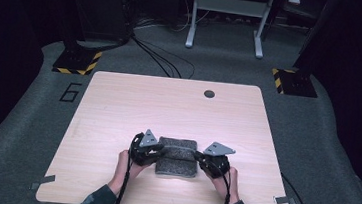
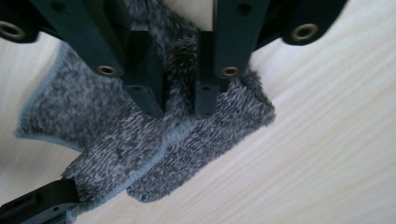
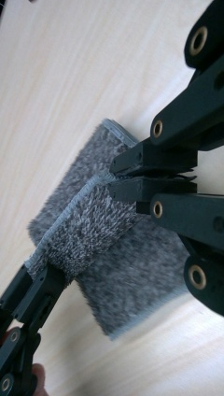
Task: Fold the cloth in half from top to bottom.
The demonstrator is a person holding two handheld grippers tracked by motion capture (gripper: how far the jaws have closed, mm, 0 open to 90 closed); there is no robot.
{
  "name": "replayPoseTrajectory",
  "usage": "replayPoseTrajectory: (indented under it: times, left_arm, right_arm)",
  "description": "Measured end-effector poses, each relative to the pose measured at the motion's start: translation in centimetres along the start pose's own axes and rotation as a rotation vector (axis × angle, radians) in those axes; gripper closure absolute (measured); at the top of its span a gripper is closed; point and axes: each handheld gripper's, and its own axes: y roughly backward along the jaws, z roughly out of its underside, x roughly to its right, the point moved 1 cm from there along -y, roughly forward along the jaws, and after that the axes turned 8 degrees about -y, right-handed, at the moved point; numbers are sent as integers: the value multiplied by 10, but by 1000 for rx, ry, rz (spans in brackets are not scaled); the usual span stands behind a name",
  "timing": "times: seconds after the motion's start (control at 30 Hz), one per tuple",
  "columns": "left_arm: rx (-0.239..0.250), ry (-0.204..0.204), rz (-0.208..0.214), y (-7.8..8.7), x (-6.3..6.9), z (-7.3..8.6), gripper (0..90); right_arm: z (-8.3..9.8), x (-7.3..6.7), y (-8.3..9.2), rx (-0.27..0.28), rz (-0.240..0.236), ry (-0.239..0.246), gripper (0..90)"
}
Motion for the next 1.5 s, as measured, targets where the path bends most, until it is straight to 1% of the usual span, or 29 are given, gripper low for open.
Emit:
replayPoseTrajectory:
  times: [0.03, 0.07, 0.13, 0.17, 0.2, 0.23, 0.33, 0.37, 0.43, 0.5, 0.53, 0.57, 0.6, 0.63, 0.67, 0.7, 0.73, 0.77, 0.83, 0.87, 0.9, 0.97, 1.03, 1.1, 1.2, 1.23, 1.3, 1.37, 1.5]
  left_arm:
    - [-12, -2, 7, 1, 2, 2, 694]
    - [-24, 0, 12, 2, 5, 5, 619]
    - [-40, 5, 18, 4, 9, 11, 546]
    - [-47, 13, 17, 6, 11, 13, 546]
    - [-41, 30, 17, 8, 12, 15, 507]
    - [-34, 38, 12, 16, 11, 18, 451]
    - [-15, 39, 1, 25, 10, 18, 391]
    - [8, 53, -12, 33, 8, 17, 377]
    - [32, 74, -30, 38, 4, 14, 352]
    - [40, 90, -38, 39, 0, 12, 330]
    - [42, 99, -58, 38, -3, 11, 318]
    - [20, 108, -80, 31, -10, 10, 306]
    - [20, 108, -80, 31, -10, 10, 295]
    - [-11, 120, -77, 21, -14, 12, 276]
    - [-11, 120, -77, 21, -14, 12, 264]
    - [-32, 122, -75, 16, -15, 13, 249]
    - [-64, 110, -55, 9, -12, 17, 239]
    - [-64, 110, -55, 9, -12, 17, 231]
    - [-106, 81, -51, 4, -6, 23, 217]
    - [-106, 81, -51, 4, -6, 23, 213]
    - [-134, 57, -50, 1, -3, 27, 208]
    - [-160, 42, -49, 0, 0, 30, 207]
    - [-162, 42, -48, -1, 1, 30, 206]
    - [-175, 16, -57, -1, 2, 31, 206]
    - [-174, 2, -68, -2, 2, 32, 195]
    - [-179, -1, -70, -2, 2, 32, 191]
    - [-152, 21, -68, -3, 0, 34, 180]
    - [-161, 18, -69, -2, -1, 35, 172]
    - [-138, 45, -63, 6, -5, 36, 150]
  right_arm:
    - [0, 0, 0, 0, 0, 0, 857]
    - [5, -3, 2, -6, -6, -6, 840]
    - [7, -3, 4, -7, -9, -4, 812]
    - [9, -4, 6, -10, -16, -9, 762]
    - [11, -4, 9, -11, -30, -13, 730]
    - [12, -4, 15, -2, -36, -37, 649]
    - [11, -2, 22, 15, -48, -52, 604]
    - [9, 0, 27, 27, -47, -76, 550]
    - [4, 4, 28, 35, -36, -79, 514]
    - [0, 7, 25, 30, -32, -91, 460]
    - [-2, 7, 21, 25, -26, -103, 448]
    - [-3, 8, 19, 17, -20, -106, 411]
    - [-4, 9, 13, -5, -12, -107, 375]
    - [-4, 9, 7, -25, -1, -108, 354]
    - [-3, 8, 2, -47, 7, -109, 333]
    - [-2, 8, -3, -69, 10, -106, 315]
    - [0, 8, -7, -83, 19, -102, 303]
    - [3, 7, -11, -101, 29, -98, 296]
    - [9, 7, -15, -125, 35, -101, 283]
    - [11, 7, -16, -137, 42, -94, 273]
    - [13, 7, -17, -145, 48, -92, 271]
    - [17, 6, -17, -152, 51, -94, 263]
    - [20, 4, -17, -153, 60, -96, 256]
    - [23, 3, -16, -159, 66, -92, 251]
    - [27, 3, -17, -149, 68, -77, 247]
    - [28, 2, -17, -149, 67, -97, 243]
    - [29, 3, -17, -140, 67, -89, 232]
    - [29, 3, -17, -138, 70, -98, 226]
    - [28, 5, -12, -120, 60, -119, 186]
